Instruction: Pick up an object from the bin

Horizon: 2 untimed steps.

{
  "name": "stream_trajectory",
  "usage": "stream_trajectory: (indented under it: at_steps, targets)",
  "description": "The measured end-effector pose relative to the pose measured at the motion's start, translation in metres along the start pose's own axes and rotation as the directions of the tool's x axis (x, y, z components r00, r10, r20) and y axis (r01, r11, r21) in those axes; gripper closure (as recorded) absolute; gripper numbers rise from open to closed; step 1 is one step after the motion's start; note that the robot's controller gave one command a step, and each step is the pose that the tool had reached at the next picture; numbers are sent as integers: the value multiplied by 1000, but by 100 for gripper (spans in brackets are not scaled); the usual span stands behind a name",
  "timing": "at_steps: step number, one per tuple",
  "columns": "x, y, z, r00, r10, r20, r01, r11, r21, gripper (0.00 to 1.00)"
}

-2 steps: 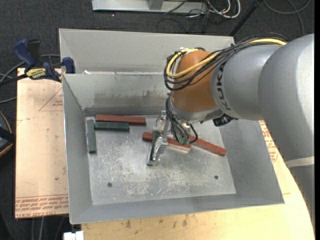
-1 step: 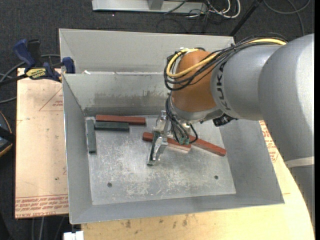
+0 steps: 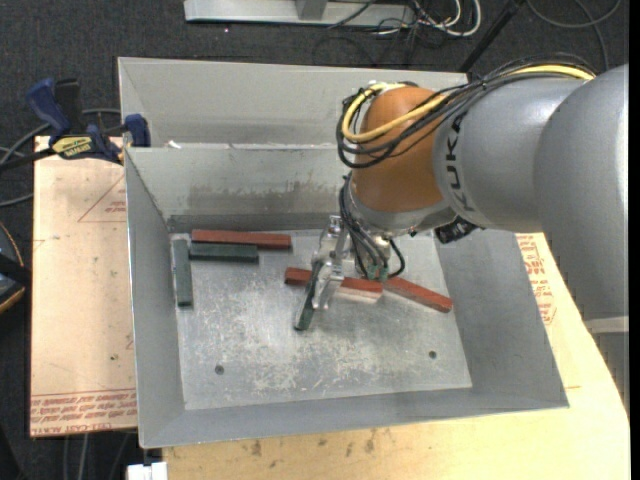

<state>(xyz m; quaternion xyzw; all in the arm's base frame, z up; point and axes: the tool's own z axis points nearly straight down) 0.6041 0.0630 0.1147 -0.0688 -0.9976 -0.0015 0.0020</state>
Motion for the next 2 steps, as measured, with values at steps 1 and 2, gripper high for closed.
stream_trajectory:
  at_steps: [1, 2]
  targets:
    - [-15, 7, -17, 1000, 1, 6, -1, 1000, 1, 100]
    - [5, 2, -100, 1000, 0, 6, 0, 1000, 1, 100]
